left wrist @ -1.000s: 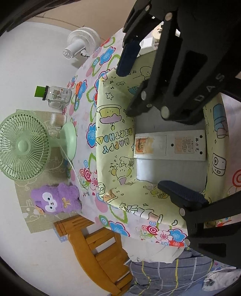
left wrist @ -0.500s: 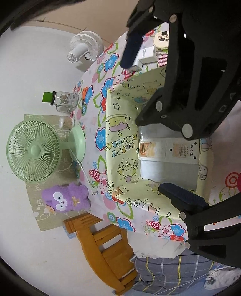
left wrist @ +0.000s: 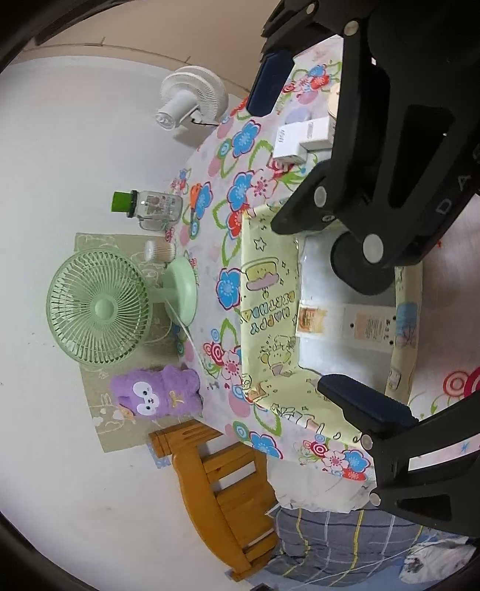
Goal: Organize rigid objects
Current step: 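Lower the power bank into the yellow box with the left while the right releases the puck inside, then withdraw both grippers from the box toward the white round case and beige compact, then grasp the white round earbud case with the left gripper while the right grasps the beige compact, then lift the white case with the left gripper while the right lifts the compact toward the box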
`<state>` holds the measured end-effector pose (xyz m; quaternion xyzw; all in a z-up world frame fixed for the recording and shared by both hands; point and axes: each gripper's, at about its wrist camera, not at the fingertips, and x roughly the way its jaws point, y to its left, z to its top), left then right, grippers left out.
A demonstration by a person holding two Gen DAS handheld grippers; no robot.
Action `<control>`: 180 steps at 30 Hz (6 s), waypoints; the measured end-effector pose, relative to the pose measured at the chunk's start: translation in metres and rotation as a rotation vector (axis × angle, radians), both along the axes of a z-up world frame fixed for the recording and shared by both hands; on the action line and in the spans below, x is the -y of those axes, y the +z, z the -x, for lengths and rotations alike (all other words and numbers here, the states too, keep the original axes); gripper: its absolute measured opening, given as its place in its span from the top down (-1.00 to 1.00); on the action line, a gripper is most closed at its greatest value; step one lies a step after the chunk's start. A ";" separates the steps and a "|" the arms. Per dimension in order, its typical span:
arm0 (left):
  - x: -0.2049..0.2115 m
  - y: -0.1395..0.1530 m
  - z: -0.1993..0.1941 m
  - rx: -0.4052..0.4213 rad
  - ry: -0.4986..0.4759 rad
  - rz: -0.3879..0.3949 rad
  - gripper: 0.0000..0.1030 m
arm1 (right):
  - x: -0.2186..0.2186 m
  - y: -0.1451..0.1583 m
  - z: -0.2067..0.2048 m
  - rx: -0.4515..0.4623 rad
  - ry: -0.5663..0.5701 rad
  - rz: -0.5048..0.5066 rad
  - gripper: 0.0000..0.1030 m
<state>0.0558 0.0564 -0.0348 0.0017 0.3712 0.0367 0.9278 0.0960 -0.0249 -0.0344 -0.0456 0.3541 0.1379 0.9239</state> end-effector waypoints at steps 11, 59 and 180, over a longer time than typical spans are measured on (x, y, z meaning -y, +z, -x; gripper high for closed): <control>0.030 0.004 0.005 0.016 -0.048 0.031 -0.80 | 0.033 0.005 0.008 0.004 0.007 0.004 -0.85; 0.137 -0.031 0.020 0.071 -0.165 0.023 -0.80 | 0.147 -0.024 0.035 0.070 -0.060 0.017 -0.84; 0.140 -0.095 0.005 -0.092 -0.295 0.082 -0.01 | 0.157 -0.111 0.010 -0.132 -0.230 0.024 -0.60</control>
